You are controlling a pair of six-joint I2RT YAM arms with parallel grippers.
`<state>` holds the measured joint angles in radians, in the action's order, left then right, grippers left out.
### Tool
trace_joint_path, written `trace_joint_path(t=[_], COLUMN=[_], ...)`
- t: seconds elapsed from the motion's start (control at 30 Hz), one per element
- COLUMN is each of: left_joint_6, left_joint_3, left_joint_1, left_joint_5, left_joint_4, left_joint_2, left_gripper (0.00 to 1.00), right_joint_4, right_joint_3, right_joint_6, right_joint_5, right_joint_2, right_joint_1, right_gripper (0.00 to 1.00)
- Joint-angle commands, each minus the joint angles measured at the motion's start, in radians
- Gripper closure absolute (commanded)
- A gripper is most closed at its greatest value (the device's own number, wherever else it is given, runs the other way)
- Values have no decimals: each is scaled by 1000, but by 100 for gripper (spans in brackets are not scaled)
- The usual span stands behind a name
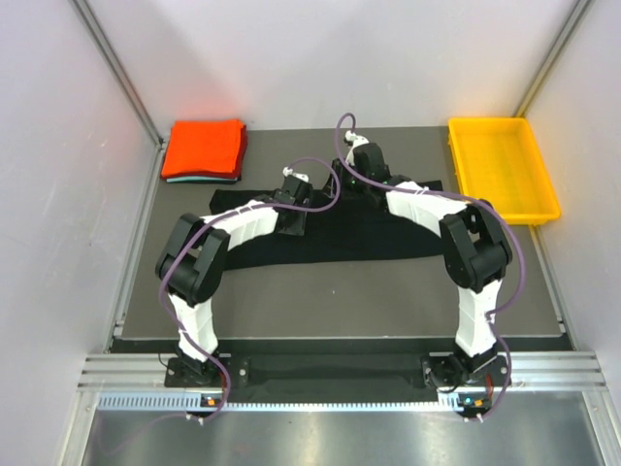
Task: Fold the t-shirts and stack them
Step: Fold the tshirt
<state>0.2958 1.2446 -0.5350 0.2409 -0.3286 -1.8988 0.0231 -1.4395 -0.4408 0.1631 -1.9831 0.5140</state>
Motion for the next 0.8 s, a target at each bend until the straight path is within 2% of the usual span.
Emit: trace_joint_path(t=[0.0,0.27,0.33,0.4,0.63,0.73,0.77], left_joint_6=[5,-24,-26,-33,-40,-40,-41], left_joint_3=[18,75,75,78,99,119,130], left_joint_1=[0,0,0,0,1,3,4], left_joint_5=[81,117,121,120,162,181,189], left_joint_4=[22,-18,-12,-9,-30,-35,-38], left_joint_2=[17,-16,-8,-2,-14,-25,-26], left_gripper=[58,67,73,76,78,88,95], right_joint_4=[-58,-66,-68,-63,-75,-63,-57], right_joint_3=[2,-22,-28,-44,-59,-84,-87], right_joint_6=[-2,-47,-55,-55,-90,-116,-127], right_joint_5=[18,15,16,19,62,61,52], right_joint_2=[53,17,4,-5,-39,-69,-74], right_joint_1=[-9,3,4,9,32,50,57], right_gripper=[55,55,56,55,56,56,56])
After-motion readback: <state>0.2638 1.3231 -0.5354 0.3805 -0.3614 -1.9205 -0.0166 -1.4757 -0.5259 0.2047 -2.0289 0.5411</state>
